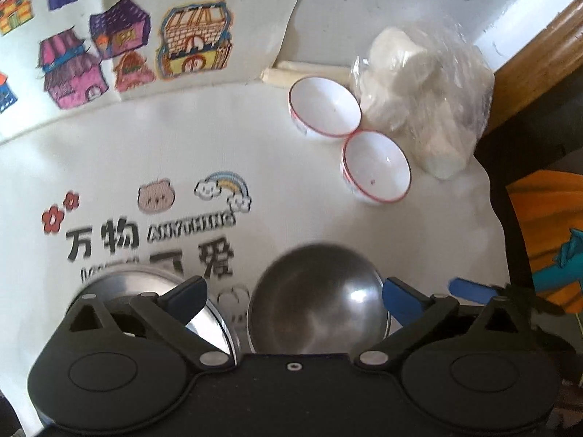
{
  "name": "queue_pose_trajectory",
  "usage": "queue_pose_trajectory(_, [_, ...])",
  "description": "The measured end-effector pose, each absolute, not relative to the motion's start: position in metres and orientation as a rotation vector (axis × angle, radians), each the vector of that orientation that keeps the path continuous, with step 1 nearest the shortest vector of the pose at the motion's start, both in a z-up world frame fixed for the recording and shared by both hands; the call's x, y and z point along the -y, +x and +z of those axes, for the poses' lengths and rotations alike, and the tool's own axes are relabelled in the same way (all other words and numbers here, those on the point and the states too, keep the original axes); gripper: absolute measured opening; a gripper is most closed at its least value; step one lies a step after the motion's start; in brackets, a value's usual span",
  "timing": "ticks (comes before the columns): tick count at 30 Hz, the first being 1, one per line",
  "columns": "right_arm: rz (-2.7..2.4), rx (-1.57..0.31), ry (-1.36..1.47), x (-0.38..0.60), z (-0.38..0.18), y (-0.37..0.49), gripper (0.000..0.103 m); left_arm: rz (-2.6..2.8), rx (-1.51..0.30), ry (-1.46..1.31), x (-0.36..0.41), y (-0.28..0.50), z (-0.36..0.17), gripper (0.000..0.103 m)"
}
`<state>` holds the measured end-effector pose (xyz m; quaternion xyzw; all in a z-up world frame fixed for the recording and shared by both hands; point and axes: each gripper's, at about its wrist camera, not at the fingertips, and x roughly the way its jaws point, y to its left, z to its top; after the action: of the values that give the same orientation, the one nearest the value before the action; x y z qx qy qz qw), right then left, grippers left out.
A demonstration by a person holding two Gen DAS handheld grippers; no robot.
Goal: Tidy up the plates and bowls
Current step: 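Move both grippers to the white red-rimmed bowls beside the plastic bag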
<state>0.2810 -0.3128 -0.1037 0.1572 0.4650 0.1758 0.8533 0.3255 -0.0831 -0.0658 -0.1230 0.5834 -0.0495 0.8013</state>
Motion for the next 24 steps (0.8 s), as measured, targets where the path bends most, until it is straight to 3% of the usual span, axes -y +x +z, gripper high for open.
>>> queue_pose_trajectory(24, [0.172,-0.904,0.338,0.361,-0.122,0.334,0.103,-0.044,-1.227,-0.091,0.137,0.434,-0.114,0.102])
